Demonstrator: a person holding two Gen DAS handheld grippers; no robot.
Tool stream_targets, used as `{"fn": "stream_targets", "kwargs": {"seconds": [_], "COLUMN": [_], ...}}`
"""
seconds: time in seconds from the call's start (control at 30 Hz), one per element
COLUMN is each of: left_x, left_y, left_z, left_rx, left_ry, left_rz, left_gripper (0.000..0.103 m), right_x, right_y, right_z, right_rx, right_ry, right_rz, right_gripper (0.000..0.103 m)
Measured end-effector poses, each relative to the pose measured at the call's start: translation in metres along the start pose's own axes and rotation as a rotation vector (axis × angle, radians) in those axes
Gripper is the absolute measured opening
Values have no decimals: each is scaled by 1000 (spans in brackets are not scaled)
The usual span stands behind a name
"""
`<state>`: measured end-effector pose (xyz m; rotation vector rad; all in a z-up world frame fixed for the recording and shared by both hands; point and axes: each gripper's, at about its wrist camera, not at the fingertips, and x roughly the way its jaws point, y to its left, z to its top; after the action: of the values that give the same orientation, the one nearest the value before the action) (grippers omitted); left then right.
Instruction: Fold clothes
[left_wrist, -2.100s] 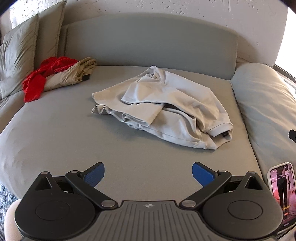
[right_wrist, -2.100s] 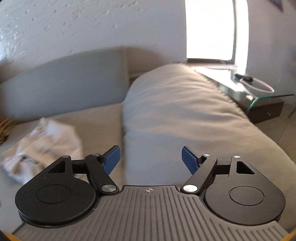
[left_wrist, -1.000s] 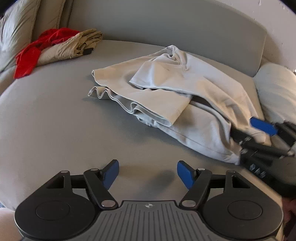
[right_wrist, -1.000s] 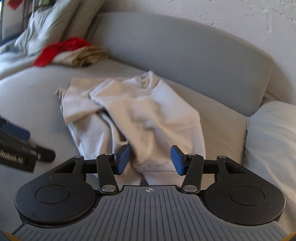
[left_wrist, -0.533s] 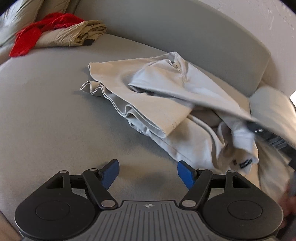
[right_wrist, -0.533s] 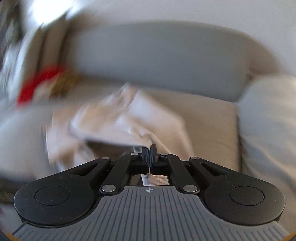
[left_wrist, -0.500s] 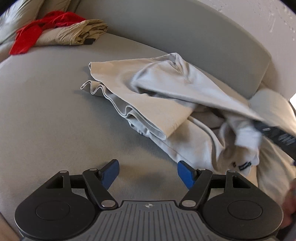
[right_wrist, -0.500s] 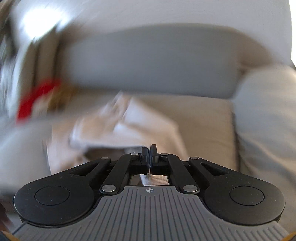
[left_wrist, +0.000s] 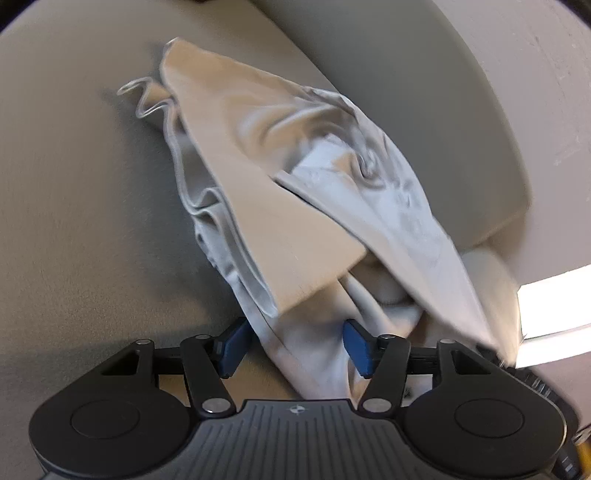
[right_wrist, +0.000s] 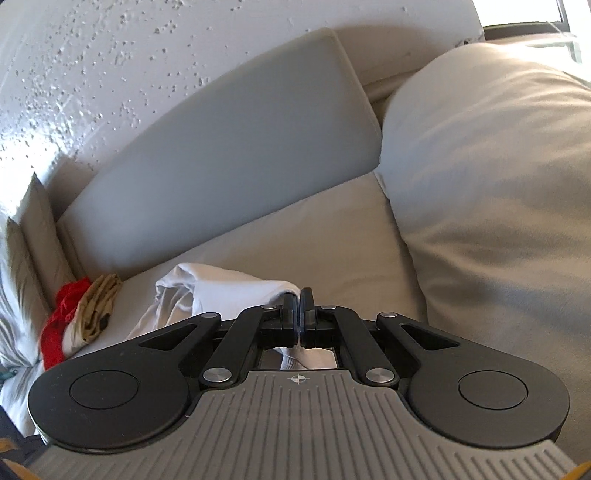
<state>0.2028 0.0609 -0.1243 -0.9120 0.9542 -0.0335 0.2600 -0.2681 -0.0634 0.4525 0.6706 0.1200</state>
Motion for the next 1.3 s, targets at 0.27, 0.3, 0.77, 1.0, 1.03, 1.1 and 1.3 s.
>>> {"fn": "stream_targets", "kwargs": {"seconds": [0.27, 0.3, 0.77, 1.0, 1.03, 1.1, 1.3], "left_x": [-31, -38, -255, -216, -214, -212, -202], "left_y": [-15, -15, 23, 70, 71, 72, 94], "left_z": [-2, -1, -18, -86, -89, -91, -97], "left_rx": [91, 101, 243, 237, 241, 247, 193], "left_ry": [-29, -31, -186, -32, -36, -40, -30], "left_rz": [97, 101, -76, 86, 101, 125, 131], "left_gripper": [0, 0, 0, 0, 0, 0, 34], "right_x": [-14, -16, -173, -181, -181, -185, -193], "right_y": [-2, -2, -37, -66, -70, -72, -73], "right_z": [5, 6, -17, -142, -150, -156, -149], "right_rx": [57, 71, 347, 355, 359, 347, 319], "right_ry": [27, 33, 132, 347, 348, 324, 278], "right_rz": [19, 21, 143, 2, -8, -12, 43], "right_gripper": [1, 1, 0, 0, 0, 2, 39]}}
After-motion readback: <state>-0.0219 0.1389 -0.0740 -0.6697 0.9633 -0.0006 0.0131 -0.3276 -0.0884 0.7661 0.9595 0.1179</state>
